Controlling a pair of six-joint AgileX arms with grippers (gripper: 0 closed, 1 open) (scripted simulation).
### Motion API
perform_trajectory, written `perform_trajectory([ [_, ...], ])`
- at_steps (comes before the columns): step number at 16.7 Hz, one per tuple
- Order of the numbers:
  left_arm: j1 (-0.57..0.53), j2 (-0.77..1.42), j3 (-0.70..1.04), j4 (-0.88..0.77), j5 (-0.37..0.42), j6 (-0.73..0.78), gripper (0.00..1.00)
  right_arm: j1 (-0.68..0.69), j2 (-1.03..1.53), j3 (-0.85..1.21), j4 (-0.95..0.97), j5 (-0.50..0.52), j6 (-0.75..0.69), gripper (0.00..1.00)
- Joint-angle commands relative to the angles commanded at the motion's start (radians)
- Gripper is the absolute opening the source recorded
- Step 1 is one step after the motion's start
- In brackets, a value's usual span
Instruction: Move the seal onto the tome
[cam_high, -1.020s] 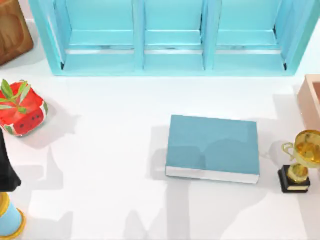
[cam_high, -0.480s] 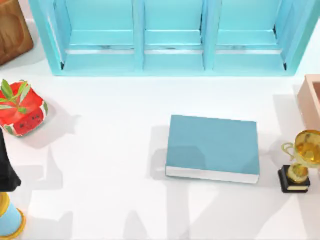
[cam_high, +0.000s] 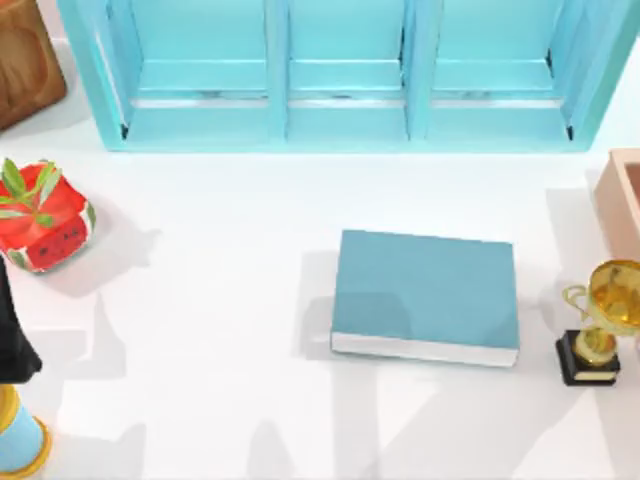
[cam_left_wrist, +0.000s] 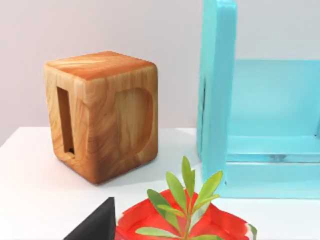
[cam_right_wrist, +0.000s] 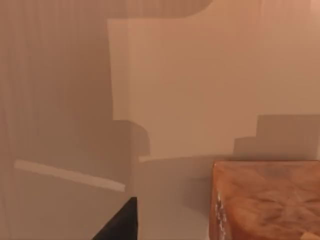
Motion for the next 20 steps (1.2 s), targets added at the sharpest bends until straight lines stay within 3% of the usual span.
perform_trajectory([
  [9,0.000,0.000,0.000,0.000,0.000,0.000,1.00,0.000,0.000,0.000,0.000,0.000,0.000,0.02],
  [20,0.000,0.000,0.000,0.000,0.000,0.000,1.00,0.004,-0.010,0.010,-0.012,0.004,0.007,0.00],
])
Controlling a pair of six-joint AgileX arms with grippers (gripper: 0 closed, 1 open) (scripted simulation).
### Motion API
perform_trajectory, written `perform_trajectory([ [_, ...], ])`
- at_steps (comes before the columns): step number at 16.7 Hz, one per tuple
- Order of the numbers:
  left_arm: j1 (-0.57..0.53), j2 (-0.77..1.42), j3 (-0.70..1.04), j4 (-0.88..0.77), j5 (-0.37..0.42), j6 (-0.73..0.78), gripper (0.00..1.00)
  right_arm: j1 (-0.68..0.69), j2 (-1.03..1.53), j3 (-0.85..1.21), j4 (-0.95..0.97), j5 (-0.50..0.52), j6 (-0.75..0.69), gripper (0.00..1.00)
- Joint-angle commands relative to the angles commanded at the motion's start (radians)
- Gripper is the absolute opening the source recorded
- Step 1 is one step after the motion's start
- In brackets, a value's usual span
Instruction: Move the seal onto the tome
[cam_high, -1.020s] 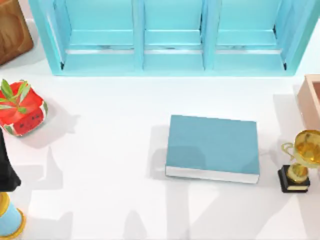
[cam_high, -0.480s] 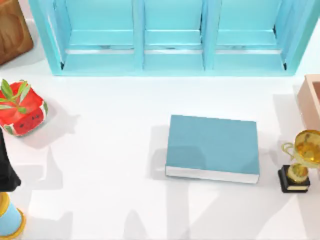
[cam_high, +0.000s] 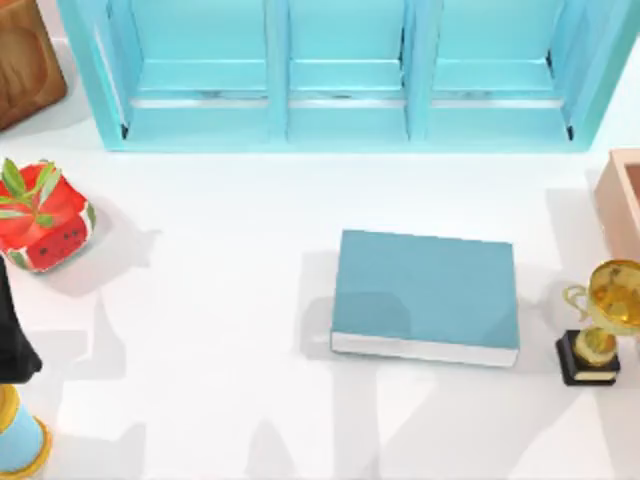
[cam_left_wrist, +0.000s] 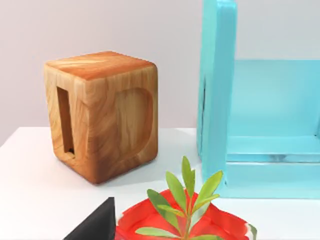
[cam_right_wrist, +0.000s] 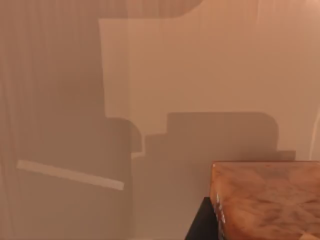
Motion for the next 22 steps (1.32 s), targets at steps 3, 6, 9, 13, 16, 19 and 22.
perform_trajectory([
  [3,0.000,0.000,0.000,0.000,0.000,0.000,1.00,0.044,-0.047,0.061,-0.068,0.018,0.046,0.00],
  [6,0.000,0.000,0.000,0.000,0.000,0.000,1.00,0.129,-0.099,0.149,-0.178,0.028,0.130,0.00],
  [9,0.000,0.000,0.000,0.000,0.000,0.000,1.00,0.232,-0.134,0.243,-0.310,0.028,0.234,0.00],
  [13,0.000,0.000,0.000,0.000,0.000,0.000,1.00,0.365,-0.141,0.363,-0.475,0.010,0.364,0.00],
  [16,0.000,0.000,0.000,0.000,0.000,0.000,1.00,0.422,-0.128,0.417,-0.548,-0.001,0.419,0.00],
  [19,0.000,0.000,0.000,0.000,0.000,0.000,1.00,0.427,-0.126,0.423,-0.555,-0.002,0.423,0.00],
  [22,0.000,0.000,0.000,0.000,0.000,0.000,1.00,0.424,-0.126,0.420,-0.551,-0.004,0.426,0.00],
])
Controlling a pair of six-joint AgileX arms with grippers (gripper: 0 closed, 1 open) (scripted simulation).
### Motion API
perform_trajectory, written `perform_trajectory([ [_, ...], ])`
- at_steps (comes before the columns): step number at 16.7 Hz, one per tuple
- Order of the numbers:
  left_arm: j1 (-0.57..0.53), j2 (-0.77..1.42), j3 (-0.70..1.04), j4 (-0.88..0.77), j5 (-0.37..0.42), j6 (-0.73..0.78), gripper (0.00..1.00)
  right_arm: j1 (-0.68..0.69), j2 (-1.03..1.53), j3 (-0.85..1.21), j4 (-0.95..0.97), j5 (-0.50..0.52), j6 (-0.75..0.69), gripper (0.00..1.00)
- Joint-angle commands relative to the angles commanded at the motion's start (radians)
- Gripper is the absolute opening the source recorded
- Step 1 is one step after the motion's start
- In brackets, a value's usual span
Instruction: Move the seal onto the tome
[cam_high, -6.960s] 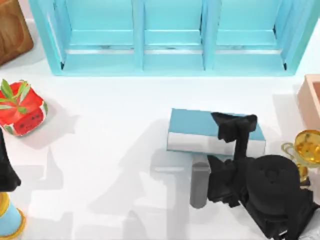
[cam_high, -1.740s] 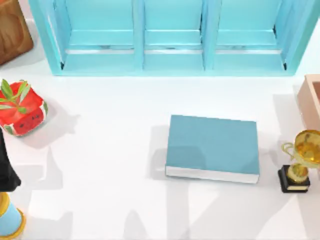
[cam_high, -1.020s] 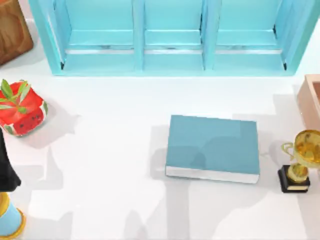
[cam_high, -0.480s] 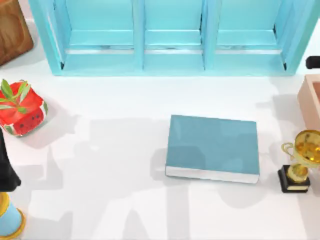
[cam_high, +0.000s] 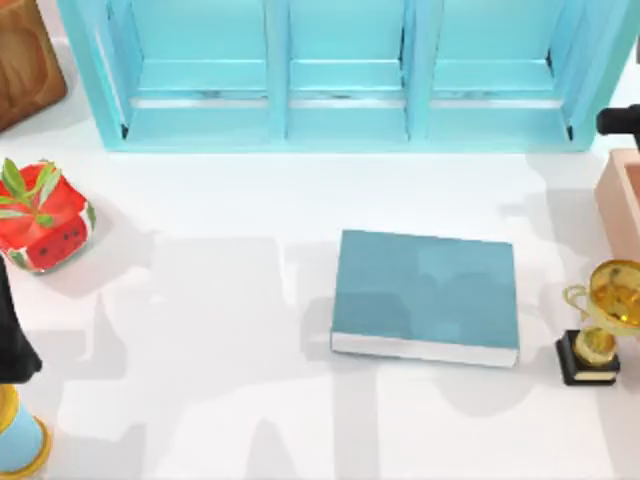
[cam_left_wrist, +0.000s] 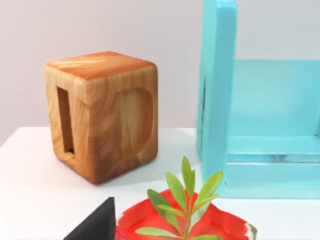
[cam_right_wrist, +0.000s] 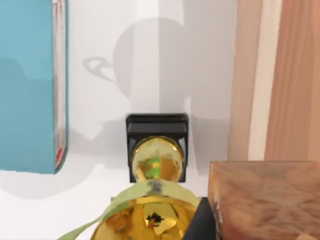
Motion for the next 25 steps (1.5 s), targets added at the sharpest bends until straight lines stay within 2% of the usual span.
perform_trajectory([
  [3,0.000,0.000,0.000,0.000,0.000,0.000,1.00,0.059,0.050,0.022,0.031,0.001,0.062,0.00],
  [14,0.000,0.000,0.000,0.000,0.000,0.000,1.00,0.430,0.301,0.082,0.207,0.004,0.435,0.00],
  [25,0.000,0.000,0.000,0.000,0.000,0.000,1.00,0.442,0.307,0.105,0.196,0.003,0.447,0.00],
])
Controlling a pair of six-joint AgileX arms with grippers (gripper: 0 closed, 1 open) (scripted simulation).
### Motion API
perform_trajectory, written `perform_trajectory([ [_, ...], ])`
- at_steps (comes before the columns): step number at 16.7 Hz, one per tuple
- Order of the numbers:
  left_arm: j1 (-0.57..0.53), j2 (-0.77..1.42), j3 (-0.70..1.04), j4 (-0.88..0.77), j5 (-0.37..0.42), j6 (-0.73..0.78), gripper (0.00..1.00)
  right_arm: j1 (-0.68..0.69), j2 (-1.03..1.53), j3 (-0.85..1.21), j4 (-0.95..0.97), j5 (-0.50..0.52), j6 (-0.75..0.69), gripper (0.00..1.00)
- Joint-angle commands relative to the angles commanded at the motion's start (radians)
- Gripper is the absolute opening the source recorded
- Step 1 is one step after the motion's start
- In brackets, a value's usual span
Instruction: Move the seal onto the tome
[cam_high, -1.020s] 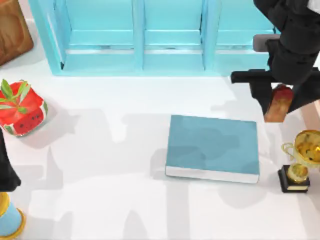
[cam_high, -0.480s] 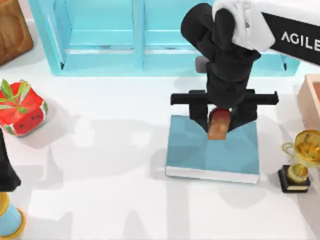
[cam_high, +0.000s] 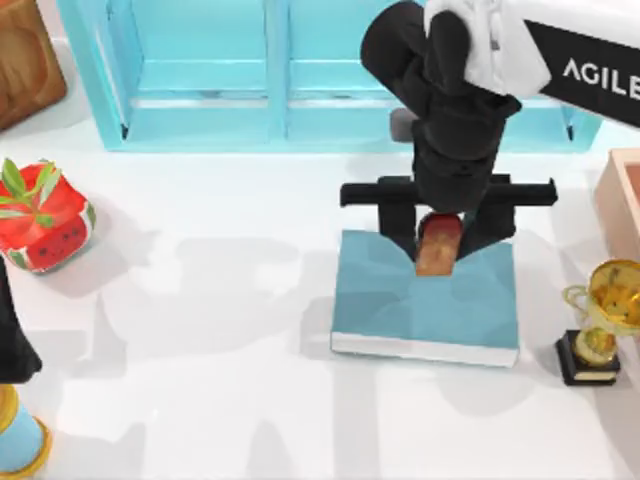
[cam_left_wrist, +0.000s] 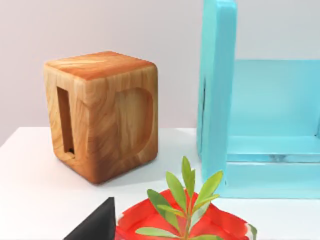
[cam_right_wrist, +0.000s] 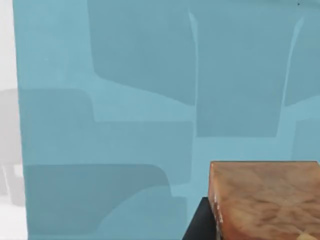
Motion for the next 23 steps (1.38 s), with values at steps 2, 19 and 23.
perform_trajectory([
  [2,0.000,0.000,0.000,0.000,0.000,0.000,1.00,0.000,0.000,0.000,0.000,0.000,0.000,0.00],
  [19,0.000,0.000,0.000,0.000,0.000,0.000,1.00,0.000,0.000,0.000,0.000,0.000,0.000,1.00],
  [23,0.000,0.000,0.000,0.000,0.000,0.000,1.00,0.000,0.000,0.000,0.000,0.000,0.000,1.00],
])
